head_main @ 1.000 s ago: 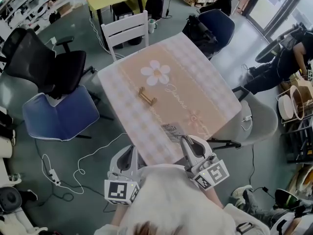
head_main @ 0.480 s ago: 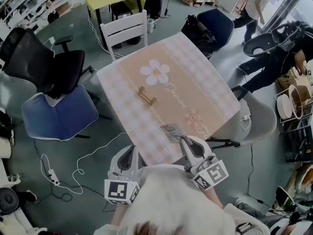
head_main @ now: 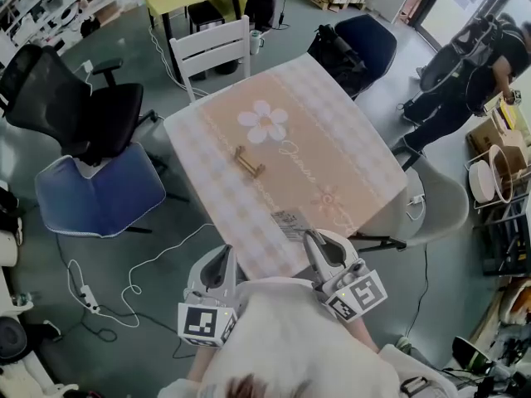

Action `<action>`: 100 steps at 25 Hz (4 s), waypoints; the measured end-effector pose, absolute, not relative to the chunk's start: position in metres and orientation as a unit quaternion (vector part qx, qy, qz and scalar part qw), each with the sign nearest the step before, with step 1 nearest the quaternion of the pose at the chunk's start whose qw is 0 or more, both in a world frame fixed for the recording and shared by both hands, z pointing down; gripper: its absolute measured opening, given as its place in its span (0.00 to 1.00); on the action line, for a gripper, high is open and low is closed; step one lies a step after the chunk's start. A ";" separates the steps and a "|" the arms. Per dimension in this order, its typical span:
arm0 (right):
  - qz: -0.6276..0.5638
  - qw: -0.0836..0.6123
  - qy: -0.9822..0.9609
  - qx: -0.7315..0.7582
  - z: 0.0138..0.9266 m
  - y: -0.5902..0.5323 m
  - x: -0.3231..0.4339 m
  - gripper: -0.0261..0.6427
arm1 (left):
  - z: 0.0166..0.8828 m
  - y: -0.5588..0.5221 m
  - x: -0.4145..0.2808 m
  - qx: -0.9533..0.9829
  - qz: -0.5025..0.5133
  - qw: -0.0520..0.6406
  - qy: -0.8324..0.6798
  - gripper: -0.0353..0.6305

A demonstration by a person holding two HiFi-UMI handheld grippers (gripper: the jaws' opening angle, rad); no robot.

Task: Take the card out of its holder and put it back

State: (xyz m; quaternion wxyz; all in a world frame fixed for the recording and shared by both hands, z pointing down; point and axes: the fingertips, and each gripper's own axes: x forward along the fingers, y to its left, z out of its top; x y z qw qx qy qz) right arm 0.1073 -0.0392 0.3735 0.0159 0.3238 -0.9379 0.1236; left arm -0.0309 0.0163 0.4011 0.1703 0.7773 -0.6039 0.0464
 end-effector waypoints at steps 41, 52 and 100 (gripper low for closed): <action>0.122 0.015 -0.934 0.336 0.372 -0.039 0.111 0.07 | 0.400 0.015 -0.033 0.782 0.040 0.174 -0.597 0.05; 0.116 0.013 -0.936 0.333 0.366 -0.038 0.109 0.07 | 0.385 0.013 -0.037 0.788 0.027 0.165 -0.593 0.05; 0.130 0.021 -0.938 0.321 0.376 -0.053 0.117 0.07 | 0.388 0.024 -0.072 0.740 0.027 0.151 -0.655 0.05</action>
